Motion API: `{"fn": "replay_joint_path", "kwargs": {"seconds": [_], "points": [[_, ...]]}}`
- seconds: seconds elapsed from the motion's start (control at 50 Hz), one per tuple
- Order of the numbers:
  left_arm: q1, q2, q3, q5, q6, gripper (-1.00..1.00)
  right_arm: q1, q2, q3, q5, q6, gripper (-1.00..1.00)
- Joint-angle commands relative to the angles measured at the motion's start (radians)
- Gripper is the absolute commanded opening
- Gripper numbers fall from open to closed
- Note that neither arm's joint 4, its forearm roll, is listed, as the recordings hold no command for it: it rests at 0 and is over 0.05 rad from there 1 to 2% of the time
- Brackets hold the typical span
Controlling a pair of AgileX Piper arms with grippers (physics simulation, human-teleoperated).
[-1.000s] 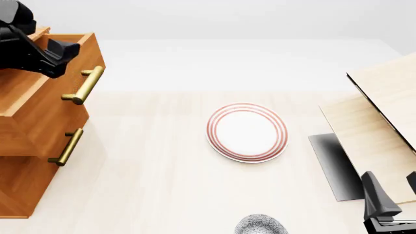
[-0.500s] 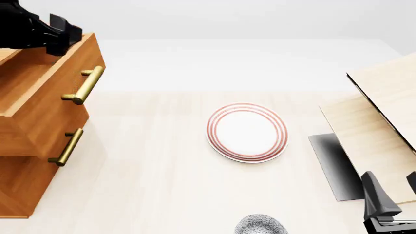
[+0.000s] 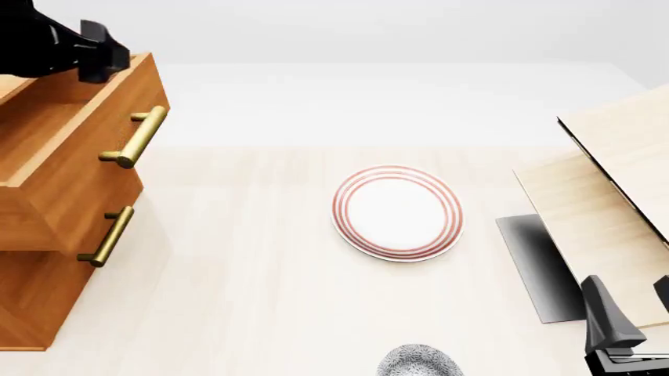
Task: Open the top drawer of the cabinet and put the bowl in it.
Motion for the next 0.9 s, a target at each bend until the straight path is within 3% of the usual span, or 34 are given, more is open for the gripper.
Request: {"fn": "replay_joint_path", "kwargs": {"seconds": [0.02, 0.18, 0.24, 0.28, 0.66, 0.9], "points": [[0.012, 0.042, -0.04, 0.043, -0.059, 1.0, 0.0, 0.0, 0.001, 0.0, 0.0, 1.0], [-0.024, 0.088, -0.067, 0.052, -0.088, 1.0, 0.0, -0.001, 0.001, 0.0, 0.0, 1.0], [0.019, 0.073, -0.053, 0.056, -0.05, 1.0, 0.0, -0.001, 0.001, 0.0, 0.0, 1.0], [-0.004, 0.086, -0.072, 0.059, -0.089, 1.0, 0.0, -0.001, 0.001, 0.0, 0.0, 1.0], [0.003, 0.13, -0.126, 0.123, -0.152, 1.0, 0.0, 0.0, 0.001, 0.0, 0.0, 1.0], [0.022, 0.119, -0.098, 0.127, -0.171, 1.0, 0.0, 0.0, 0.001, 0.0, 0.0, 1.0]]}}
